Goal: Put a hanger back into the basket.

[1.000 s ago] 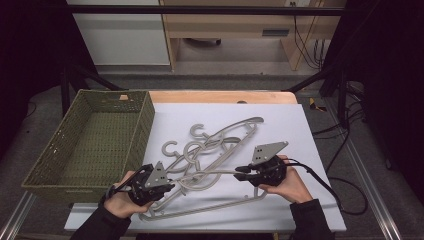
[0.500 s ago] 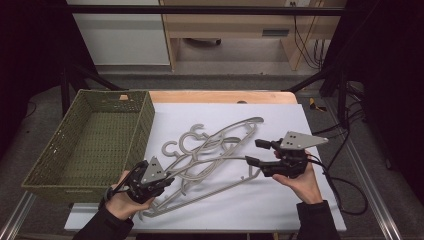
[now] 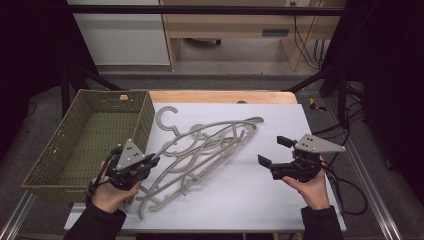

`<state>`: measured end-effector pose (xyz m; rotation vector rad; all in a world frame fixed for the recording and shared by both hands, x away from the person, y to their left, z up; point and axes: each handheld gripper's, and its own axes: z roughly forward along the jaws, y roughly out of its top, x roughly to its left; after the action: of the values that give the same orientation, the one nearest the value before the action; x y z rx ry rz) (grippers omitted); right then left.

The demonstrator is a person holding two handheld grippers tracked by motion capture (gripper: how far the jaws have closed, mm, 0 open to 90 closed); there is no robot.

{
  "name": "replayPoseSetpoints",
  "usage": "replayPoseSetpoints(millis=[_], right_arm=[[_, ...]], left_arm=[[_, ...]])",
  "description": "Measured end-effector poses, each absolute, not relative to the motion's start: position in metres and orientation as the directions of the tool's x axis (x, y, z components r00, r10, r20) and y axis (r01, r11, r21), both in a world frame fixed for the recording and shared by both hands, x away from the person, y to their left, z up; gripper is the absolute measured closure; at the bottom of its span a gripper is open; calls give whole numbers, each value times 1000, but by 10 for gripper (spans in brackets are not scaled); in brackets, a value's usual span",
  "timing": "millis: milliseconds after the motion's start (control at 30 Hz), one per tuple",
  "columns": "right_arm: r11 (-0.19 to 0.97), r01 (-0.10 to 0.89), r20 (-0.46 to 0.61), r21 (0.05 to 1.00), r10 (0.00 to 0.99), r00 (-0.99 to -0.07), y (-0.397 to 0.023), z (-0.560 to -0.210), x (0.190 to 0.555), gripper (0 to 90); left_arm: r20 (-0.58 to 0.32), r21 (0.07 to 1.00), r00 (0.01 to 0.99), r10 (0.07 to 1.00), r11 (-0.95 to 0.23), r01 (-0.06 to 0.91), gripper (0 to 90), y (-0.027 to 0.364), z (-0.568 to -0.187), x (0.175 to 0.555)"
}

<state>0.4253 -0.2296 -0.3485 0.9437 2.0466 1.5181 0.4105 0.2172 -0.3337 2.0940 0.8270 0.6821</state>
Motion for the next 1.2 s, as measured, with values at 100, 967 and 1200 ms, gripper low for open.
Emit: replayPoseSetpoints(millis=[100,967,1200], right_arm=[[165,275,67,947,737,-672,-232,-352,423,82],[123,330,106,936,796,-596,-249,-373,419,43],[122,336,108,934,800,-590,-246,-375,420,39]], left_arm=[[186,818,631,753,-474,325,816,224,-327,413],[187,871,472,861,-368,326,816,318,-278,467],[176,866,437,882,-350,358,816,347,-285,477]])
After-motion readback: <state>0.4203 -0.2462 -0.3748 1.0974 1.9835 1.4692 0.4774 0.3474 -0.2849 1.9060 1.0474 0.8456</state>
